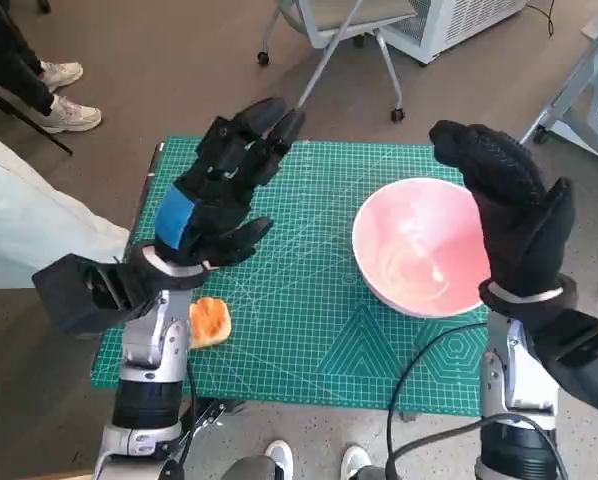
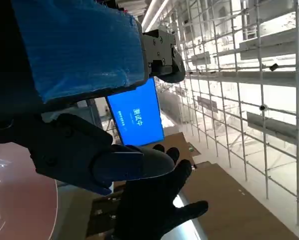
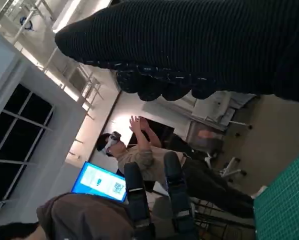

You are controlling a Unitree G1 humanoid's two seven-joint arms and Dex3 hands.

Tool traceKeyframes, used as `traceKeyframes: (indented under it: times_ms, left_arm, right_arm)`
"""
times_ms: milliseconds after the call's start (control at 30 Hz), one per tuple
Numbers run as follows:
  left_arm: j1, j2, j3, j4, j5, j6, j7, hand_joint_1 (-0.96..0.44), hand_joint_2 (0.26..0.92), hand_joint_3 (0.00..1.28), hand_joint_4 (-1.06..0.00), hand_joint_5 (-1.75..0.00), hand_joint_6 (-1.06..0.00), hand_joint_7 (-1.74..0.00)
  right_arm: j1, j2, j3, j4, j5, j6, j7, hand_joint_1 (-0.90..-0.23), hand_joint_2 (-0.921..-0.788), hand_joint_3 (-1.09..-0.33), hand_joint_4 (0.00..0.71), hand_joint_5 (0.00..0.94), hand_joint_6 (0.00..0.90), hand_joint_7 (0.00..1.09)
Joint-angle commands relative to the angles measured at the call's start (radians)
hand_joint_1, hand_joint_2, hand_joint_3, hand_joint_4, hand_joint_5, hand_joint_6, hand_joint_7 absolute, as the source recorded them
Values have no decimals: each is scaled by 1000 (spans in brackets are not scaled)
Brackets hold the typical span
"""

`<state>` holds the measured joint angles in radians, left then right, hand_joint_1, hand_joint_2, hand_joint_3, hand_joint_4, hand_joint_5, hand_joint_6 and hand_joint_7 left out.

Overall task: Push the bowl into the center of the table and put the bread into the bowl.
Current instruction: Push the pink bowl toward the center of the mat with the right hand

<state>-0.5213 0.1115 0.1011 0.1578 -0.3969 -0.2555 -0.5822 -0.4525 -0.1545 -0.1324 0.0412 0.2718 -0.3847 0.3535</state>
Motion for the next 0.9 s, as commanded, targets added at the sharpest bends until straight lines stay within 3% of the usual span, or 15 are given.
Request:
traceKeyframes:
  times_ms: [33, 100, 233, 300, 433, 567, 733, 900]
  left_arm:
    - [21, -2, -5, -15, 2, 1, 5, -594, 921, 373, -126, -6, 1, -556]
    - [22, -2, -6, -15, 2, 0, 6, -595, 921, 371, -126, -6, 1, -556]
    - [28, -4, -8, -20, 4, -1, 11, -594, 921, 364, -129, -8, 1, -558]
    - [32, -5, -9, -22, 5, -4, 13, -593, 921, 362, -131, -9, 1, -560]
    - [42, -7, -9, -25, 9, -14, 19, -594, 921, 355, -141, -14, 1, -562]
    - [51, -8, -5, -21, 17, -33, 28, -598, 921, 344, -149, -18, 1, -569]
    - [56, -15, -6, -7, 29, -57, 37, -613, 921, 336, -155, -20, 1, -582]
    - [54, -21, -9, 13, 42, -82, 46, -618, 921, 336, -158, -21, 1, -587]
  right_arm:
    - [-9, -16, -3, 18, -6, 17, -3, -670, -921, -730, 244, 1, 89, 580]
    - [-12, -28, -15, 31, 2, 12, 6, -672, -921, -730, 245, 1, 89, 581]
    - [-16, -79, -78, 107, 32, -39, 39, -678, -921, -710, 257, 5, 108, 561]
    - [-28, -104, -114, 171, 26, -81, 34, -677, -921, -701, 261, 5, 120, 540]
    - [-52, -137, -189, 310, 3, -166, -24, -677, -921, -698, 246, 2, 150, 482]
    - [-97, -183, -270, 515, -15, -227, -119, -671, -921, -711, 234, 1, 161, 455]
    - [-146, -221, -312, 721, -7, -261, -163, -656, -921, -743, 224, 0, 153, 433]
    - [-201, -248, -341, 912, 25, -259, -149, -629, -921, -779, 186, 0, 118, 411]
